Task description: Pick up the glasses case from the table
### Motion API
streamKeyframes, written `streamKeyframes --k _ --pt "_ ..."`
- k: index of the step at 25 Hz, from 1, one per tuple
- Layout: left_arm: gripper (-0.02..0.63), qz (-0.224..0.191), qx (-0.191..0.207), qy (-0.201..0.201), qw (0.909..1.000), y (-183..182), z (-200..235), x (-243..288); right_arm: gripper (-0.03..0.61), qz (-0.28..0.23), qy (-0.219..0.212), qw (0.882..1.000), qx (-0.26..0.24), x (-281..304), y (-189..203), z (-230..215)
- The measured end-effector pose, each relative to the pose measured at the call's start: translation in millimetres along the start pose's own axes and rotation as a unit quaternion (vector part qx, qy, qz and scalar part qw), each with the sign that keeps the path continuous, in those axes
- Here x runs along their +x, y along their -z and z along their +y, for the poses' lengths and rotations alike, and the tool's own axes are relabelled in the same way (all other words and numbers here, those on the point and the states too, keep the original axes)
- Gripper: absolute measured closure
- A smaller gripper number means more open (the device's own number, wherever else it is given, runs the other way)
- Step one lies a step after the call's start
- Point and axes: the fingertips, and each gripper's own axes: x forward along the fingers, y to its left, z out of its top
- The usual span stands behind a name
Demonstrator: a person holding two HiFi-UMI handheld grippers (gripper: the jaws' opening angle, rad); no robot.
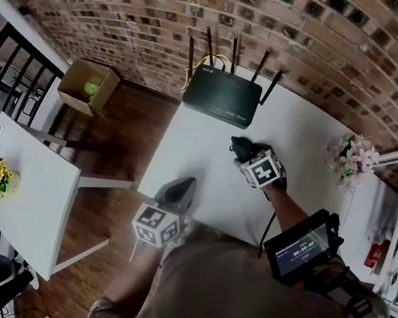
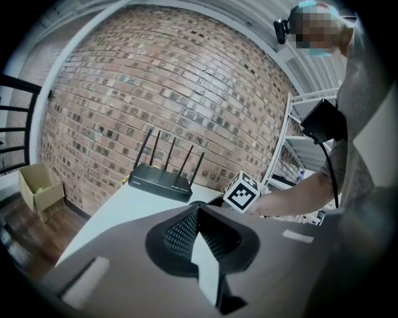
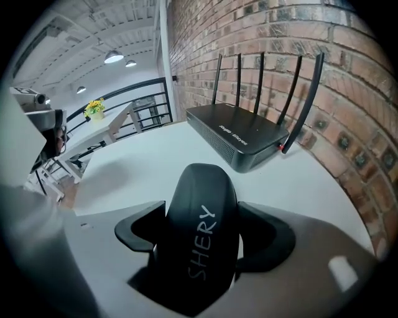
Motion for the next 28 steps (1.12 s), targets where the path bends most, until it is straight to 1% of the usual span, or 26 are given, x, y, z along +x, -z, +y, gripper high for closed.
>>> streamKeyframes --k 4,8,11,14,17,19,24,28 --pt "0.623 0.000 0.004 0.011 0.9999 -2.1 -6.0 2.3 0.207 -0.033 0.011 0.999 0.013 -17.0 -0.7 0.8" --pt "0.623 -0.006 0.016 0.033 0.9993 -6.0 -12.5 4.4 0.209 -0.096 0.026 0.994 0.037 -52.3 -8.5 8.0" --pt "0.623 -0.010 0.026 0.056 0.9980 -13.6 -19.8 3.8 0.209 -0.141 0.041 0.987 0.063 -86.0 -13.2 18.3" --pt "0.623 -0.012 0.042 0.097 0.9944 -25.1 -31.7 9.9 0.207 -0.177 0.068 0.977 0.093 -120.8 -10.9 23.8" --pt "0.623 -0.018 0.048 0.116 0.9919 -32.8 -41.0 0.8 0.207 -0.208 0.078 0.969 0.109 -150.7 -11.9 41.2" --pt "0.623 -0.022 0.052 0.132 0.9896 -37.7 -47.3 -4.7 0.208 -0.233 0.090 0.960 0.125 -172.3 -11.5 51.7" --pt "0.623 -0.030 0.054 0.172 0.9832 -46.5 -63.2 -26.6 0.207 -0.310 0.115 0.927 0.180 -224.3 -6.1 83.7" --pt "0.623 -0.040 0.048 0.198 0.9782 -52.8 -75.2 -47.9 0.207 -0.348 0.132 0.903 0.215 -259.2 5.3 112.6"
